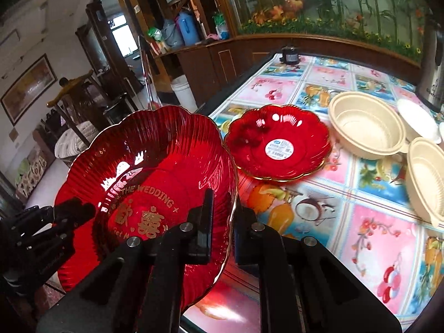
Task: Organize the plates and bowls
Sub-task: 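Move the open right gripper toward the small labelled red plate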
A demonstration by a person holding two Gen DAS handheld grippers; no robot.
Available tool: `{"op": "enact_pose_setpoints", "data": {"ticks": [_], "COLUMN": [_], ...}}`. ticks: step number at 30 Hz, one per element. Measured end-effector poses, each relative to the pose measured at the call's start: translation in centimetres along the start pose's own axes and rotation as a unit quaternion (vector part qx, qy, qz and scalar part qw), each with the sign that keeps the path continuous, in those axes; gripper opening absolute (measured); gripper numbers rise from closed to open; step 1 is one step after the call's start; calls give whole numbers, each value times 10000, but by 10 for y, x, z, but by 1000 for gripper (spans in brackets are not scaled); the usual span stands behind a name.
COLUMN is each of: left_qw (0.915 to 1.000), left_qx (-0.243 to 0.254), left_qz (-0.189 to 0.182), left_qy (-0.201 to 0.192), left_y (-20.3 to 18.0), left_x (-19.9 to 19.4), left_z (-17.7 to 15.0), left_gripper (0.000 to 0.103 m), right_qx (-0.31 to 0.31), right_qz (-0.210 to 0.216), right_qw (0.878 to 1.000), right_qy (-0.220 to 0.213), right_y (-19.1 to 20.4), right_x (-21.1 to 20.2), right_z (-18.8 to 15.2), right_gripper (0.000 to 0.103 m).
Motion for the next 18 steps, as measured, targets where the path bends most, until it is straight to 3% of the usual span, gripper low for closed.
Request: {"op": "enact_pose_setpoints", "data": {"ticks": [4, 12, 18], "left_qw": [10000, 9974, 9966], "left_qx": [13, -143, -114], "left_qz": [-21, 45, 201], "left_qy": [94, 703, 795], "left_y": [0, 4, 5], "left_x": [8, 51, 68], "left_z": [-3, -14, -15], "left_gripper": [26, 28, 30], "right_qx": [99, 275, 336], "right_qz": [39, 112, 163], "right_qw": [9999, 9981, 9969], "right_qy": [63, 535, 698], "right_y": [-4, -11, -12], "right_x": [5, 45, 69], "right_z": [-5, -20, -22], "right_gripper": [10, 10, 10]}}
Point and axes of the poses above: each gripper's, at about its wrist camera, not at the fingertips, and x roughly the way its jaws point, y to its left, z to its top, the point moved 2 cm from there along x, roughly the way its jaws point, and after that the axes turned 15 degrees about -x, right-handed, at the moved point
